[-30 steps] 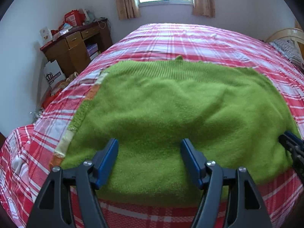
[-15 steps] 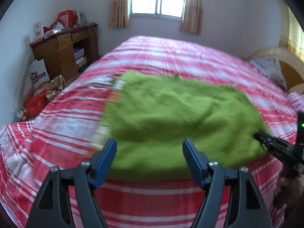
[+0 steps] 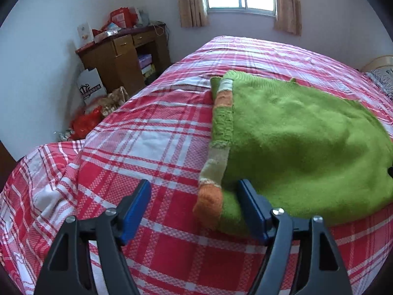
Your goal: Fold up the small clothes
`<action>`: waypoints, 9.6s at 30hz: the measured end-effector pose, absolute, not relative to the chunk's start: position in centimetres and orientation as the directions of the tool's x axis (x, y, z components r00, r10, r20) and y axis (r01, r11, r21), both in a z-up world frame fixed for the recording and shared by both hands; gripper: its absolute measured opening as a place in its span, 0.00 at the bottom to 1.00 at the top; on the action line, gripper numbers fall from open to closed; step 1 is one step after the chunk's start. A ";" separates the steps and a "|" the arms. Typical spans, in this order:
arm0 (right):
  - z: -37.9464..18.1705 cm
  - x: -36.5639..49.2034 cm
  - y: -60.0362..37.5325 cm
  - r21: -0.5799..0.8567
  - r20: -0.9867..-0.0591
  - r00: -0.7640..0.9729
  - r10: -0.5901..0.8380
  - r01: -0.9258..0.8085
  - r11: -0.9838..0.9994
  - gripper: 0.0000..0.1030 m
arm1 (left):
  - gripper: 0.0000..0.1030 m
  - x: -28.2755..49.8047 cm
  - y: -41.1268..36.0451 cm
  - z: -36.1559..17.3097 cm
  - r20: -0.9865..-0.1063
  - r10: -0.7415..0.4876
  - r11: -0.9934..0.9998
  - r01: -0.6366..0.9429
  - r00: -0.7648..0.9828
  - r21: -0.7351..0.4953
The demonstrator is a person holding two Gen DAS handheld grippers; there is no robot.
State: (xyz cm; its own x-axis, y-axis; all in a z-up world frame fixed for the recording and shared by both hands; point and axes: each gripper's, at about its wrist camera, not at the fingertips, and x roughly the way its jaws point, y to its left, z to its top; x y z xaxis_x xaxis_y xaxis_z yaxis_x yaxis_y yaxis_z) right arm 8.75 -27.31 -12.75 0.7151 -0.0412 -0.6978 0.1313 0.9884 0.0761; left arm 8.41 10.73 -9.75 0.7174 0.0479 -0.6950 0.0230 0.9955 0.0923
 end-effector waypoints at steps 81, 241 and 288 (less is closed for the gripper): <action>-10.2 14.9 -25.6 0.524 -0.575 0.730 0.370 -0.018 0.851 0.10 | 0.20 10.5 -2.1 -7.4 -0.585 -0.303 0.950 0.285 0.752 -0.126; -11.4 11.9 -35.0 0.283 -0.676 0.728 0.115 0.112 0.953 0.32 | 0.57 10.5 -9.4 -5.6 -0.685 -0.134 0.954 0.280 0.716 0.106; -13.4 16.9 -40.4 0.603 -0.580 0.647 0.494 -0.066 0.795 0.62 | 0.77 20.3 -6.6 -10.5 -0.643 -0.671 0.733 0.460 0.368 -0.501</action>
